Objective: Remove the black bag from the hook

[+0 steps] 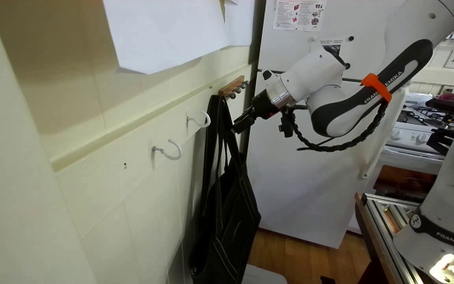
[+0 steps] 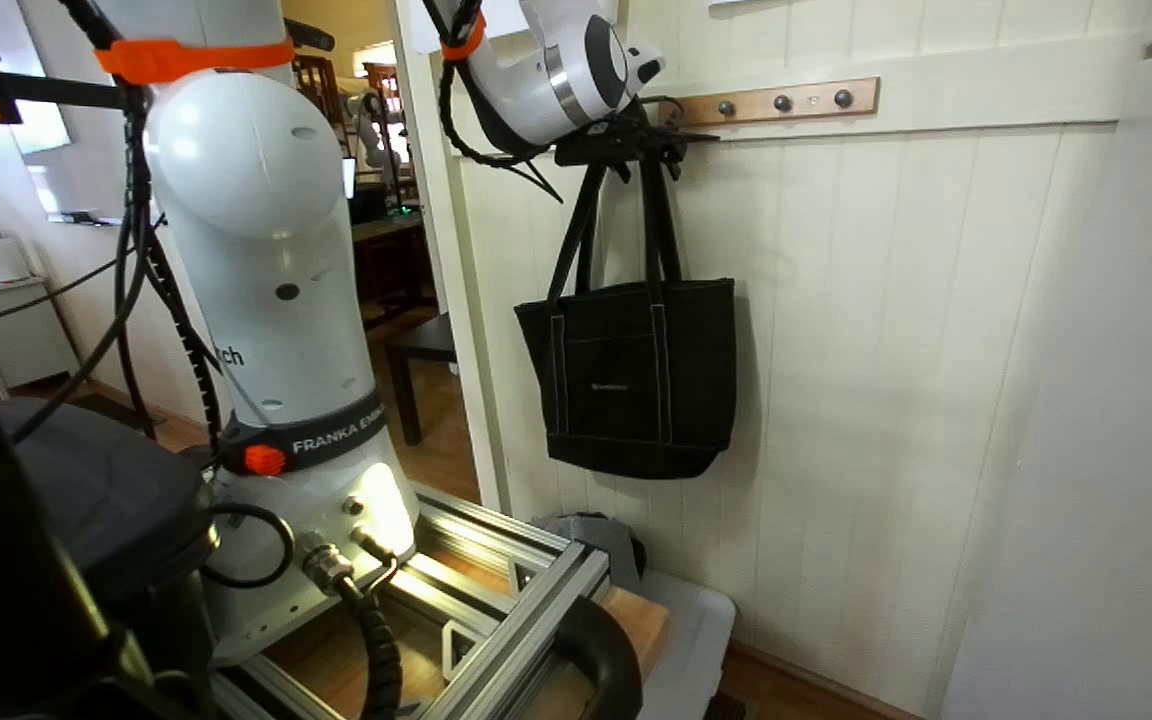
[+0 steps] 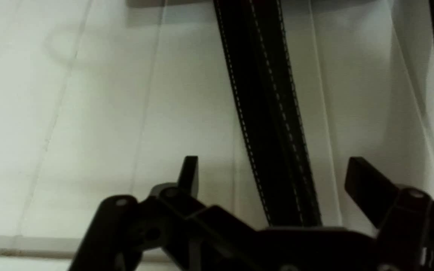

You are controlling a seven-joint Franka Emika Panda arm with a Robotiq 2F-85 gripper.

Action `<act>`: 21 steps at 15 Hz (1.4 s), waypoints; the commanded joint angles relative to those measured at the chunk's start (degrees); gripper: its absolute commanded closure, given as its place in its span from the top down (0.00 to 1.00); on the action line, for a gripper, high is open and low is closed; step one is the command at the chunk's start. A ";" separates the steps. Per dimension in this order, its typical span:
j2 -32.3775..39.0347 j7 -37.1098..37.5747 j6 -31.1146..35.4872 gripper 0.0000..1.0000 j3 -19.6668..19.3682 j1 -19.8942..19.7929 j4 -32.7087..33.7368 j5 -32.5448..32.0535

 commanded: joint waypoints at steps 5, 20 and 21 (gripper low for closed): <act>3.37 -13.16 3.06 0.99 -7.64 10.81 -0.62 13.70; 9.95 -21.67 11.87 0.00 -11.61 20.16 -0.36 24.10; 9.09 -21.65 11.56 0.01 -11.62 20.44 -0.68 24.44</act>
